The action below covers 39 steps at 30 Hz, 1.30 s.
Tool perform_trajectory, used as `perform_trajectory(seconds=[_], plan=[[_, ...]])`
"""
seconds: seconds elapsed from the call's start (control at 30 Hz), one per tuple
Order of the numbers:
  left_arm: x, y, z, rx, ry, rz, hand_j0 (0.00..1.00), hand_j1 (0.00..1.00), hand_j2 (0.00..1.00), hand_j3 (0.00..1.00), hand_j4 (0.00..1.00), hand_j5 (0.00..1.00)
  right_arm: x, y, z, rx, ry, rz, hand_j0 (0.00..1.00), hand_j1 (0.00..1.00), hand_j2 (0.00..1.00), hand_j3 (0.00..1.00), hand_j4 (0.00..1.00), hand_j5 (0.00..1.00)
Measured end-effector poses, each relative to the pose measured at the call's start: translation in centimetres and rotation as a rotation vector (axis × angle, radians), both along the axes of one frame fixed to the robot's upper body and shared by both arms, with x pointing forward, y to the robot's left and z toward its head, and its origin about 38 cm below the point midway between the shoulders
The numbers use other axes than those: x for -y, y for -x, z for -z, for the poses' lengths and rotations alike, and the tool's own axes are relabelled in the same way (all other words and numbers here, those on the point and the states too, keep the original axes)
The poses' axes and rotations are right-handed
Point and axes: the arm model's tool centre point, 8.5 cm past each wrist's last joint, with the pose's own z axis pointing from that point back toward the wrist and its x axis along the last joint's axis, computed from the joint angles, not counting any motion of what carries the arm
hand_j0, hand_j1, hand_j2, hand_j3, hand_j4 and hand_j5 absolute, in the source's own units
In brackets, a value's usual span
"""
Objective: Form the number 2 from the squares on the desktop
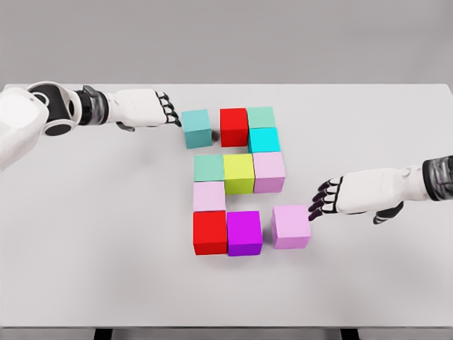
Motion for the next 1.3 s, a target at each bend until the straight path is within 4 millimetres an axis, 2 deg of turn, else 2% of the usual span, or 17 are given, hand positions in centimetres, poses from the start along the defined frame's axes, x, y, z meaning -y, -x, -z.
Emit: perform_trajectory(seconds=[0.27, 1.1, 1.3], plan=[[0.7, 0.0, -0.1, 0.002, 0.002, 0.014, 0.93, 0.93, 0.93, 0.93, 0.93, 0.93, 0.5, -0.3, 0.2, -0.002, 0.008, 0.017, 1.00, 1.00, 1.00, 1.00, 1.00, 1.00], [2.1, 0.0, -0.2, 0.003, 0.004, 0.039, 0.93, 0.93, 0.93, 0.93, 0.93, 0.93, -1.4, 0.2, 0.6, -0.011, -0.015, -0.035, 1.00, 1.00, 1.00, 1.00, 1.00, 1.00], [2.0, -0.1, 0.0, 0.000, 0.003, 0.036, 0.93, 0.93, 0.93, 0.93, 0.93, 0.93, -1.4, 0.4, 0.5, -0.010, -0.012, -0.038, 1.00, 1.00, 1.00, 1.00, 1.00, 1.00]])
